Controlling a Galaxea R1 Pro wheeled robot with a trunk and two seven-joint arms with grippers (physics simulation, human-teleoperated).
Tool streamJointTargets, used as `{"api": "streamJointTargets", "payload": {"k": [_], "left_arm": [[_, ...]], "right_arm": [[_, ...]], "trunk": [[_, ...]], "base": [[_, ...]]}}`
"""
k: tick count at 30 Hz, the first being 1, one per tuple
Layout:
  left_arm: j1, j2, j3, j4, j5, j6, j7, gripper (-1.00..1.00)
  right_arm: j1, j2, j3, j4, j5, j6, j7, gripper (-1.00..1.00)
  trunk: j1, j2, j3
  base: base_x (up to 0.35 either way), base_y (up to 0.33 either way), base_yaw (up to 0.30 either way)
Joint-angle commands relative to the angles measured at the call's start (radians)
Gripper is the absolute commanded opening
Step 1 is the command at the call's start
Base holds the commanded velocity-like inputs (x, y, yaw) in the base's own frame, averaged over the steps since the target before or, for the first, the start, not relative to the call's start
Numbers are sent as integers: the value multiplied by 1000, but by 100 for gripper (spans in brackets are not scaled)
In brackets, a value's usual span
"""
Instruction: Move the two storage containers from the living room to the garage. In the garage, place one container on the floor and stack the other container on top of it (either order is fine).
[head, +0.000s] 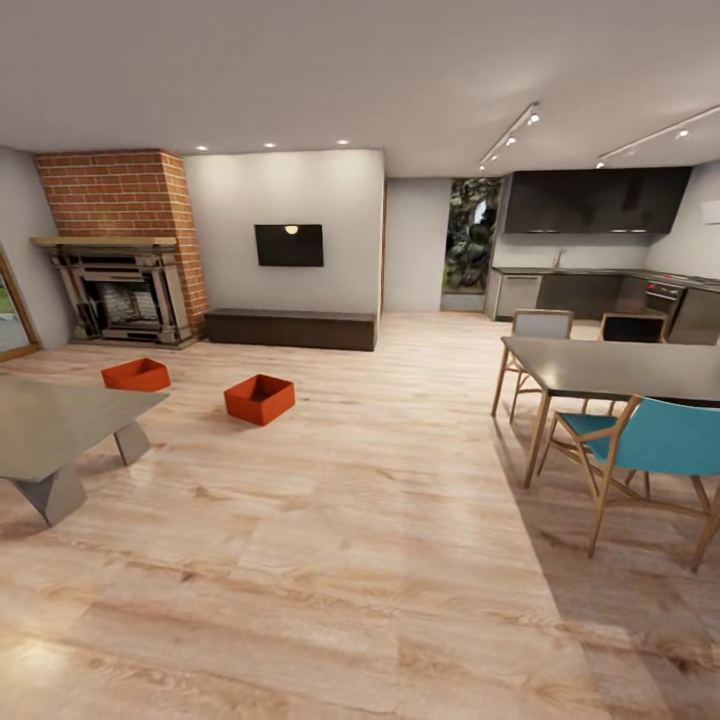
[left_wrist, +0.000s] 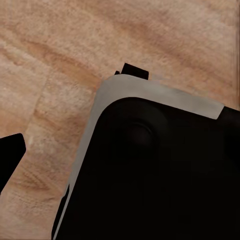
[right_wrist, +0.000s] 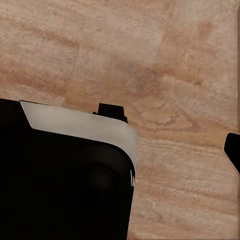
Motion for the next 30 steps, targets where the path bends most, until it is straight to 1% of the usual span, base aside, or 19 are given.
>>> {"api": "streamJointTargets", "payload": {"k": [1, 20, 30], "left_arm": [[0, 0, 2, -1, 2, 2, 2, 100], [0, 0, 2, -2, 2, 9, 2, 100], [0, 1, 3, -2, 1, 0, 3, 100]], "right_arm": [[-1, 0, 9, 3, -10, -6, -1, 100], [-1, 0, 8, 3, -9, -7, -1, 100], [-1, 12, 3, 3, -20, 4, -2, 100]], "trunk": [[1, 0, -1], [1, 0, -1], [1, 0, -1]], "base": [[324, 0, 0], [324, 0, 0], [324, 0, 0]]}}
